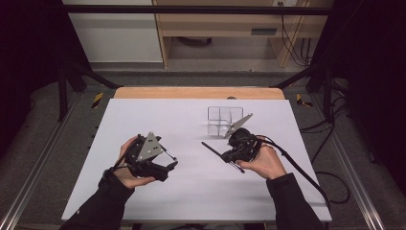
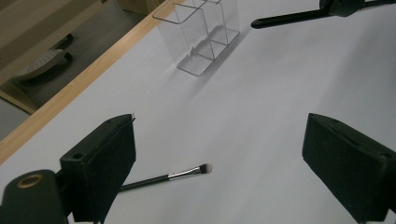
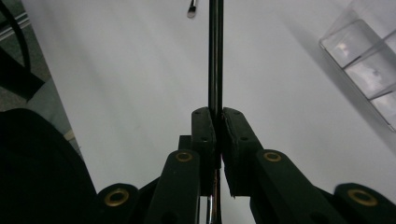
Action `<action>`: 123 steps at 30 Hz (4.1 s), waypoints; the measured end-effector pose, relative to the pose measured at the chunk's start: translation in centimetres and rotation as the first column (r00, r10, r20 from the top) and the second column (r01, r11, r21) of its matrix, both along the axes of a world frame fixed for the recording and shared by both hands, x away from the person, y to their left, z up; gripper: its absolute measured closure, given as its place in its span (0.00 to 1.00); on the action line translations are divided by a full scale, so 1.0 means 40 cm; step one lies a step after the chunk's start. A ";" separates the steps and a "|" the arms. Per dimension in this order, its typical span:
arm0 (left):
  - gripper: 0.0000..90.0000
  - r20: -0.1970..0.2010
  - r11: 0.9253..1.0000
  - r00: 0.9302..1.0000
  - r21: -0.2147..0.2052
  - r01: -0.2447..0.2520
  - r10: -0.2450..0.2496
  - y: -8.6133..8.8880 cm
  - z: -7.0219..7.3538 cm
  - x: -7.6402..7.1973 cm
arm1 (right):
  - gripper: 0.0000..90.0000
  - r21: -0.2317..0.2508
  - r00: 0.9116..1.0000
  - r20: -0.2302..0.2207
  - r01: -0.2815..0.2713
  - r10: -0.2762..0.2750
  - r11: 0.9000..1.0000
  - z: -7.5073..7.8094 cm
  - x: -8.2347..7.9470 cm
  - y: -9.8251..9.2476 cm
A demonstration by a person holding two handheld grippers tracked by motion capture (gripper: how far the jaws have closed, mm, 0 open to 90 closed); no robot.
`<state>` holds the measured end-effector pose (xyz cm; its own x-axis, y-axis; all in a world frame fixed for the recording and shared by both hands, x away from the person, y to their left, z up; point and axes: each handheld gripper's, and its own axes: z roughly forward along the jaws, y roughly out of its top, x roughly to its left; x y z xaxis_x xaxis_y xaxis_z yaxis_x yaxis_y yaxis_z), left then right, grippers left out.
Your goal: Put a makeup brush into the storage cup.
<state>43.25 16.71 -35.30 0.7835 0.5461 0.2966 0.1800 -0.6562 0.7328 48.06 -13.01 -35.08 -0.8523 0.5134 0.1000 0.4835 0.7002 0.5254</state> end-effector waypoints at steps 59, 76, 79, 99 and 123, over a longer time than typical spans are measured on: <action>0.37 0.146 0.803 0.912 0.540 0.251 -0.383 -0.244 -0.107 -0.031 | 0.93 0.032 0.985 -0.133 -0.108 0.111 0.994 -0.084 0.000 0.068; 0.65 0.186 0.737 0.853 0.611 0.289 -0.488 -0.256 -0.134 -0.039 | 0.93 0.038 0.979 -0.147 -0.134 0.138 0.990 -0.088 -0.004 0.074; 0.68 0.184 0.735 0.849 0.609 0.297 -0.496 -0.257 -0.137 -0.040 | 0.93 0.039 0.977 -0.157 -0.137 0.142 0.990 -0.091 -0.003 0.076; 0.92 0.100 0.658 0.830 0.664 0.354 -0.548 -0.268 -0.159 -0.050 | 0.93 0.036 0.965 -0.194 -0.173 0.176 0.984 -0.103 -0.005 0.083; 0.92 0.081 0.788 0.910 0.535 0.304 -0.406 -0.202 -0.146 -0.038 | 0.61 0.223 0.999 0.049 0.002 -0.013 0.975 -0.027 -0.014 -0.048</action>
